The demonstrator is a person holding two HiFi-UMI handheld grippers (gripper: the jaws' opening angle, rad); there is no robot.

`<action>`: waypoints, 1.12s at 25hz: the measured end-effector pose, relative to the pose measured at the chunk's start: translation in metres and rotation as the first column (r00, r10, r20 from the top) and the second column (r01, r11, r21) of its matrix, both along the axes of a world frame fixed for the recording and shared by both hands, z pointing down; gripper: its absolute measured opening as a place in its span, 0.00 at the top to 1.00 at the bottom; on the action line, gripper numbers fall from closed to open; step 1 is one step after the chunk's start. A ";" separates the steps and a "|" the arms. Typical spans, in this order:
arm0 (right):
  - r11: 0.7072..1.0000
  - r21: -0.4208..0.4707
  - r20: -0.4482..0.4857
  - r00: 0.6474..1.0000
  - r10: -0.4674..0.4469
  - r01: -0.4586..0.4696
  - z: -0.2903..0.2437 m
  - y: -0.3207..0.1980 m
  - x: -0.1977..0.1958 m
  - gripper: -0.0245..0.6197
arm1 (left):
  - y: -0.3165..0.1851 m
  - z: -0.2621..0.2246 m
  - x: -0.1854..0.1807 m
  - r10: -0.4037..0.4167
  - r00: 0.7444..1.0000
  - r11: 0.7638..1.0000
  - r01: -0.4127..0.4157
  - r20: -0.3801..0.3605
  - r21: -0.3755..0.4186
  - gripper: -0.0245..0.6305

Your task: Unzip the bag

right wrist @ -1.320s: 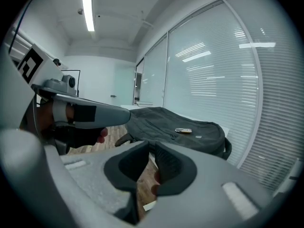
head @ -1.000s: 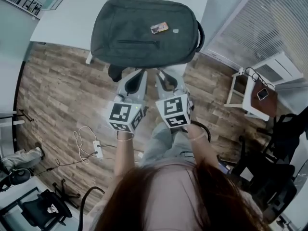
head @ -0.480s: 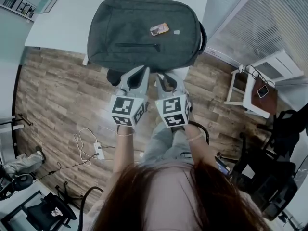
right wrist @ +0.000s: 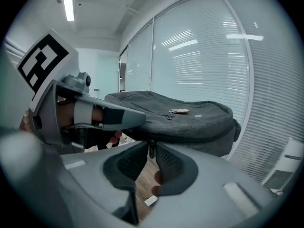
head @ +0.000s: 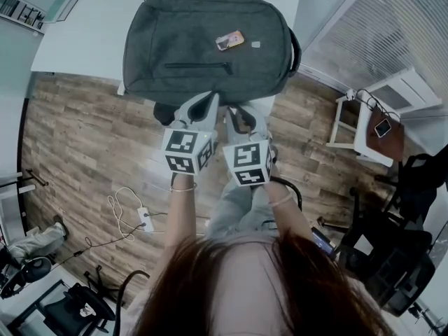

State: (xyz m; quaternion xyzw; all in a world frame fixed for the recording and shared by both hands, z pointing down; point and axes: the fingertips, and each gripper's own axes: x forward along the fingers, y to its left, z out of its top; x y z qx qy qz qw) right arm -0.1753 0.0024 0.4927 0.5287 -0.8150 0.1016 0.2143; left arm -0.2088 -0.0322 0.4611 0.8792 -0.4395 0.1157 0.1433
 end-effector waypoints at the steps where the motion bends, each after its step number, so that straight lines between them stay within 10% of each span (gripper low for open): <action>1: 1.000 0.000 0.002 1.000 0.005 -0.005 0.001 -0.002 0.000 0.86 | 0.000 0.002 0.000 0.003 1.000 1.000 -0.003 -0.002 -0.009 0.95; 10: 0.990 0.059 -0.015 0.992 0.129 -0.128 0.005 -0.004 0.001 0.88 | -0.001 0.007 0.000 0.005 1.000 0.999 -0.006 -0.016 -0.038 0.95; 28: 0.993 0.085 -0.113 0.990 0.090 -0.080 0.007 0.005 0.009 0.95 | -0.001 0.012 0.001 -0.039 0.999 0.998 0.039 -0.007 -0.053 0.95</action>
